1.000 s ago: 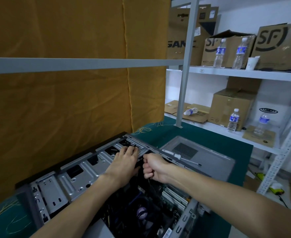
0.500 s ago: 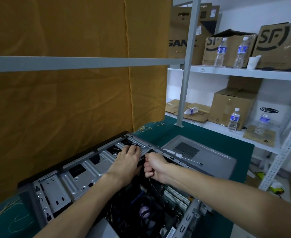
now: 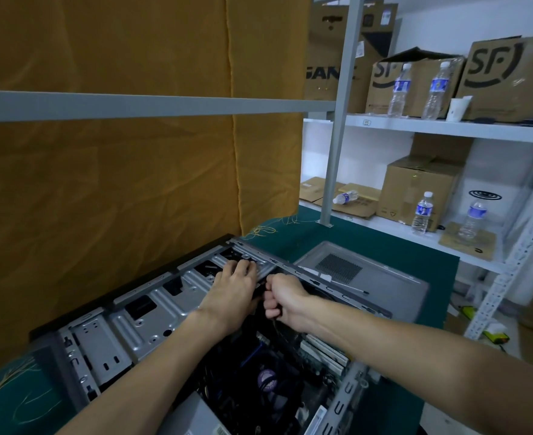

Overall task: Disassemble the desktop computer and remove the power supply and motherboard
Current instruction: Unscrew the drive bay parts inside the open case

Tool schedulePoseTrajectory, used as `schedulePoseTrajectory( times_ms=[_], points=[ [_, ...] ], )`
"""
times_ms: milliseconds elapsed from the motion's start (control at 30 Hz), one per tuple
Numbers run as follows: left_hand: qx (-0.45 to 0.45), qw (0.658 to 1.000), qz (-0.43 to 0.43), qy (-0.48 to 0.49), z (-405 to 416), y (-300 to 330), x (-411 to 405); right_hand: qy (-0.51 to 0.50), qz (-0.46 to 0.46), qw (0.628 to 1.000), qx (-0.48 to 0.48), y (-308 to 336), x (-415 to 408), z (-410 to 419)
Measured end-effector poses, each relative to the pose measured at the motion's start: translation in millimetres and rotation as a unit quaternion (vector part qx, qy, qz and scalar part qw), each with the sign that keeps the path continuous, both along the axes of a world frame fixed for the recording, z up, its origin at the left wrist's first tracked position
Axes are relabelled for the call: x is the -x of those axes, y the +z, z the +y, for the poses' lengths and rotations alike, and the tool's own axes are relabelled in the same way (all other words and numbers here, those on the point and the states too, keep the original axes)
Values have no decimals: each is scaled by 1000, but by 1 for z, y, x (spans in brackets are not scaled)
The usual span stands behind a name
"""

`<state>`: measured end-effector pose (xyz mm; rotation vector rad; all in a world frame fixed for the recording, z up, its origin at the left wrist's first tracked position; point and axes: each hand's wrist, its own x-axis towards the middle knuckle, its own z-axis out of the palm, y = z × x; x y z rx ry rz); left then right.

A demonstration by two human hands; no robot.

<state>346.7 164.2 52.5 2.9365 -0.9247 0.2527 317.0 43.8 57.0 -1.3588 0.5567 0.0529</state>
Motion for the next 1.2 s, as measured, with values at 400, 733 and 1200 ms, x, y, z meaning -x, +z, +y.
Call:
schedulePoseTrajectory(
  times_ms=[400, 733, 1200],
  points=[
    [12, 1000, 3, -2, 0, -1, -1, 3, 21, 999, 33, 5, 4, -1],
    [26, 1000, 6, 0, 2, -3, -6, 273, 37, 857, 436, -2, 31, -28],
    [83, 996, 18, 2, 8, 5, -2, 108, 24, 991, -69, 21, 10, -3]
  ],
)
